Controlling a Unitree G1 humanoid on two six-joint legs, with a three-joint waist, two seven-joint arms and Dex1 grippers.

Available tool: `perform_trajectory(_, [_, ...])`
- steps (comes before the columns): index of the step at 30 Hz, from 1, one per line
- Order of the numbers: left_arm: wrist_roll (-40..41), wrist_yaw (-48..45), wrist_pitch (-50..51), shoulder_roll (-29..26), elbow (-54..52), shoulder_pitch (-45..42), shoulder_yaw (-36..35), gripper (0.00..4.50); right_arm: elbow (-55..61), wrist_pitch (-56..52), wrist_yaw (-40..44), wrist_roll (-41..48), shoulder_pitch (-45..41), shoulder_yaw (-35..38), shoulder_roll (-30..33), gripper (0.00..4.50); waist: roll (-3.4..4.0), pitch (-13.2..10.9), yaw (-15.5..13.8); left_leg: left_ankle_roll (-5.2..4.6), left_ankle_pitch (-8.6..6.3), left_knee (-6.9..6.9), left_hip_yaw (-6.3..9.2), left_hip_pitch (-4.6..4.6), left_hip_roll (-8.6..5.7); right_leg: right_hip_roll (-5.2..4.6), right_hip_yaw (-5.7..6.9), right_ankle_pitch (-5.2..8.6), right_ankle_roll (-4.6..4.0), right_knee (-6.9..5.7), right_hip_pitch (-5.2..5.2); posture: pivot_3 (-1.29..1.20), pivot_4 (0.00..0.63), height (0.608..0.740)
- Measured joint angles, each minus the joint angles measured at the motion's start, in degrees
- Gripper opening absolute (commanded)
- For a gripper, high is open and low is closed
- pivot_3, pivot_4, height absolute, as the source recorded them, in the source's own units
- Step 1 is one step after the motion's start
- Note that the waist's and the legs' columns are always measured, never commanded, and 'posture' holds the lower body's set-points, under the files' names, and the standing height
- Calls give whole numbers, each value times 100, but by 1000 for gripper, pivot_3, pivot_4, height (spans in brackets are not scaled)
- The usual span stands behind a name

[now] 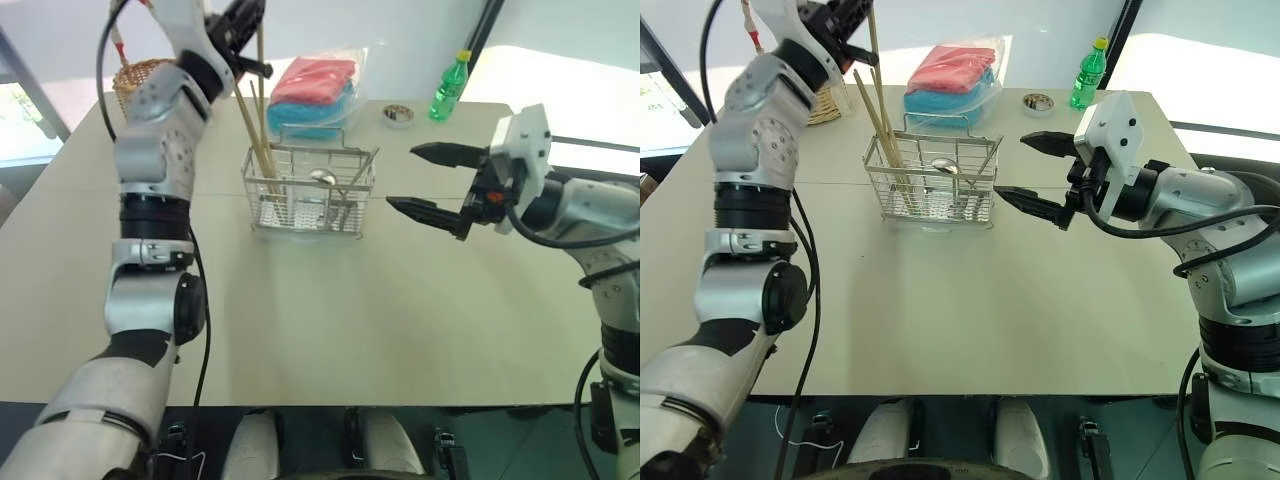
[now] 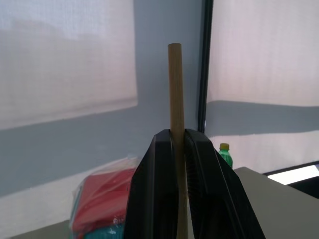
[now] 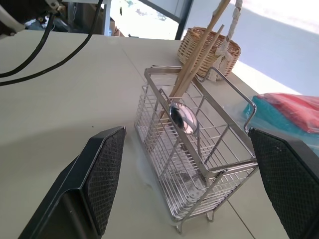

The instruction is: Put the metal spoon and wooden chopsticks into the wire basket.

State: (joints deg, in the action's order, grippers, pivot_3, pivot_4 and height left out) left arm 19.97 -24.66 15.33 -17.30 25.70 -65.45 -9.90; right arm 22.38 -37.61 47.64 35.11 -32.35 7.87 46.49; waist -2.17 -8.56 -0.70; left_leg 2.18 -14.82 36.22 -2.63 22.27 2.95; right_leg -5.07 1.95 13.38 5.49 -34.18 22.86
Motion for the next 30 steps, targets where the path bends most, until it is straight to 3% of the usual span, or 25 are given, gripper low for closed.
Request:
perform_trajectory(5, [6, 112, 8, 184, -69, 280, -4, 25, 8, -71, -10, 0, 25, 32, 10, 4107, 0, 0, -4, 0, 0, 1, 2, 1, 0, 0, 0, 0, 0, 1, -1, 0, 150, 723])
perform_trajectory(8, [74, 119, 39, 276, -243, 364, -16, 1073, -2, -79, -10, -1, 18, 34, 13, 4107, 0, 0, -3, 0, 0, 0, 2, 1, 0, 0, 0, 0, 0, 2, -1, 0, 150, 723])
perform_trajectory(15, [325, 145, 357, 403, -833, 697, -36, 4327, -59, -77, -7, -7, -44, 57, 15, 4107, 0, 0, -1, -1, 0, 1, 4, 0, 0, 1, 0, 0, 0, 0, -1, 0, 150, 723])
perform_trajectory(20, [462, 251, 663, 302, -1268, 721, -104, 4471, -206, -43, -4, -67, -61, 43, 4, 4107, 0, 0, -1, 0, 0, 1, 4, 0, 0, 1, 0, 0, 0, 0, -1, 0, 150, 723])
perform_trajectory(22, [557, 274, 967, 0, -1380, 699, -182, 4471, -291, 50, -6, -127, -133, 7, -17, 4107, 2, -1, 26, -1, 0, -1, 5, -2, 0, 2, -1, 0, 0, -2, 1, 0, 150, 723])
perform_trajectory(25, [921, -63, 1654, -848, -1498, 567, -392, 4471, -488, 190, -2, -277, -200, -45, -40, 4107, 4, -2, 74, 0, 0, -5, 8, -4, 2, 6, -1, 0, 0, -4, 4, 0, 150, 723])
perform_trajectory(30, [1500, -1863, 2180, -2740, -2131, 1018, -638, 4471, -759, 405, 231, -442, -217, -95, 24, 4107, 23, 5, 164, 0, 0, -11, -1, -6, 3, 4, -6, 1, -1, -4, 4, 0, 150, 723])
